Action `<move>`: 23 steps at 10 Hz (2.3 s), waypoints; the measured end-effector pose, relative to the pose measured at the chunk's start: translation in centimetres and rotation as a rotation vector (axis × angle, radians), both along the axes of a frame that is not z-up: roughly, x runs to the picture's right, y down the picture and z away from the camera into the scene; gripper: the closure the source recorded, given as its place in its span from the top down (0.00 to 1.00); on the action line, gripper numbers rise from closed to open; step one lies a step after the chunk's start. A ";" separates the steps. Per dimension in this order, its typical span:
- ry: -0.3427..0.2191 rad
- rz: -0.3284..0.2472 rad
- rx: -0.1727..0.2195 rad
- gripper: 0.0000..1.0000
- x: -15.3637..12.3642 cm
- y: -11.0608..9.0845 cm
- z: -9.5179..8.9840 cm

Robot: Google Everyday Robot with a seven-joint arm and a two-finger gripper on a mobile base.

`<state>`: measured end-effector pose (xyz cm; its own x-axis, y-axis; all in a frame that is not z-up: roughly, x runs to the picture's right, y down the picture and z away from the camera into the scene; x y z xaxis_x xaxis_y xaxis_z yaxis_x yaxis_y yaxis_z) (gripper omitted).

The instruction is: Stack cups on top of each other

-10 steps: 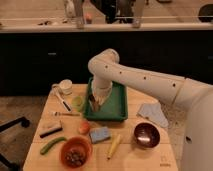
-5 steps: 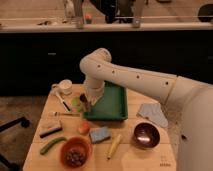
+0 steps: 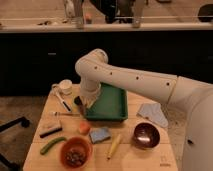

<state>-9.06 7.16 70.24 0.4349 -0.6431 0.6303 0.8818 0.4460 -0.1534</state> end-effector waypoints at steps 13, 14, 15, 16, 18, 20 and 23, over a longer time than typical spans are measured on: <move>-0.006 -0.065 0.003 0.20 -4.4 -0.9 1.5; -0.005 -0.065 0.002 0.20 -4.3 -0.9 1.5; -0.005 -0.065 0.003 0.20 -4.3 -0.9 1.5; -0.005 -0.065 0.003 0.20 -4.3 -0.9 1.7; -0.015 -0.088 0.008 0.20 -5.3 -2.0 3.0; -0.014 -0.108 0.007 0.20 -5.9 -2.8 4.1; 0.001 -0.144 0.013 0.20 -6.7 -3.8 5.7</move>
<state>-15.76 3.39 75.94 0.3377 -0.7072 0.6211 0.9368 0.3166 -0.1488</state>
